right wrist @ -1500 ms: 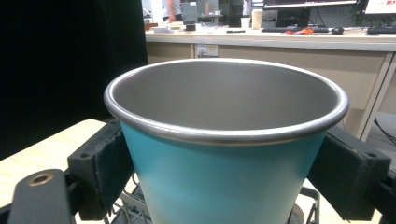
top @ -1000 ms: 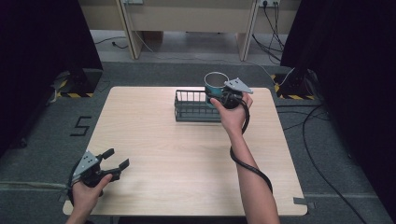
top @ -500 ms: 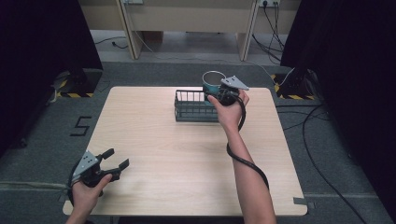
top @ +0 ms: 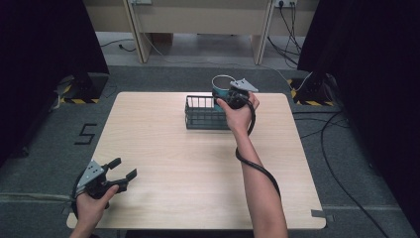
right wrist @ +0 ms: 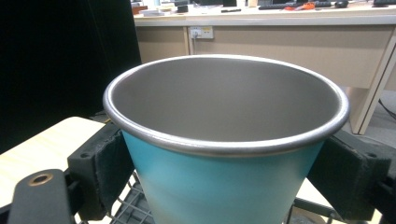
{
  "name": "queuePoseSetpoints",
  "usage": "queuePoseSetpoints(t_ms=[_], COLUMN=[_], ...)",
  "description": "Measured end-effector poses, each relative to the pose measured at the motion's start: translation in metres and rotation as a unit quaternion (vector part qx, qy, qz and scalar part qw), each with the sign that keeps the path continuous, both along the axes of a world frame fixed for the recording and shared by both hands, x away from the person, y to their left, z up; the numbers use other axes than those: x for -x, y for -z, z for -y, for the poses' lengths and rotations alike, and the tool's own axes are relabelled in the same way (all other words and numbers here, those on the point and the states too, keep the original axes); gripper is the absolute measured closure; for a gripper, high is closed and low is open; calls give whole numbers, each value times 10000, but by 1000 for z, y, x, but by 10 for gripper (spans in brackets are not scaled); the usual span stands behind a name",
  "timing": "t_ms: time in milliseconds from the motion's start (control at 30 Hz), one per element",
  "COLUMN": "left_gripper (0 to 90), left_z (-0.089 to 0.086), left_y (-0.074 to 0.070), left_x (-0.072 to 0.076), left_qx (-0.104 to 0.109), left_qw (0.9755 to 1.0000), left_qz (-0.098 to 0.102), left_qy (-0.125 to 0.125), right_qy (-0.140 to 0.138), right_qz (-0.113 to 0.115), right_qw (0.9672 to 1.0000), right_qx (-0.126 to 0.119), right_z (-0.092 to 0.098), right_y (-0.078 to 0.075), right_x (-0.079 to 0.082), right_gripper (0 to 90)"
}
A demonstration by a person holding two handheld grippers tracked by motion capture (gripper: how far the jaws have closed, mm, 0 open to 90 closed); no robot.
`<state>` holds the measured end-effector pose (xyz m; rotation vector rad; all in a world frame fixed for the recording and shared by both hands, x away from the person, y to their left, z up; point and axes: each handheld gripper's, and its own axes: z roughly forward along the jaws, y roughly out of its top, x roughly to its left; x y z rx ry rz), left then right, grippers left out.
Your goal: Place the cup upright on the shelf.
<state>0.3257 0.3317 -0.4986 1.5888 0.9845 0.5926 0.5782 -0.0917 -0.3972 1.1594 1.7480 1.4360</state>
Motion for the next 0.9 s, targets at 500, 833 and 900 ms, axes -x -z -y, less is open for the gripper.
queuePoseSetpoints(t_ms=[500, 833, 900], left_gripper=[165, 166, 165], left_z=[0, 0, 0], left_y=[0, 0, 0], left_x=[0, 0, 0], left_qx=[6, 10, 13], left_qw=[10000, 10000, 10000], left_qz=[4, 2, -2], left_qy=[7, 15, 16], right_qy=[25, 17, -12], right_qz=[-231, -478, -537], right_qw=[9996, 9983, 9977], right_qx=[129, 326, 421], right_z=[-11, -16, -18], right_y=[15, 24, 27], right_x=[-12, -15, -16], right_gripper=[149, 148, 148])
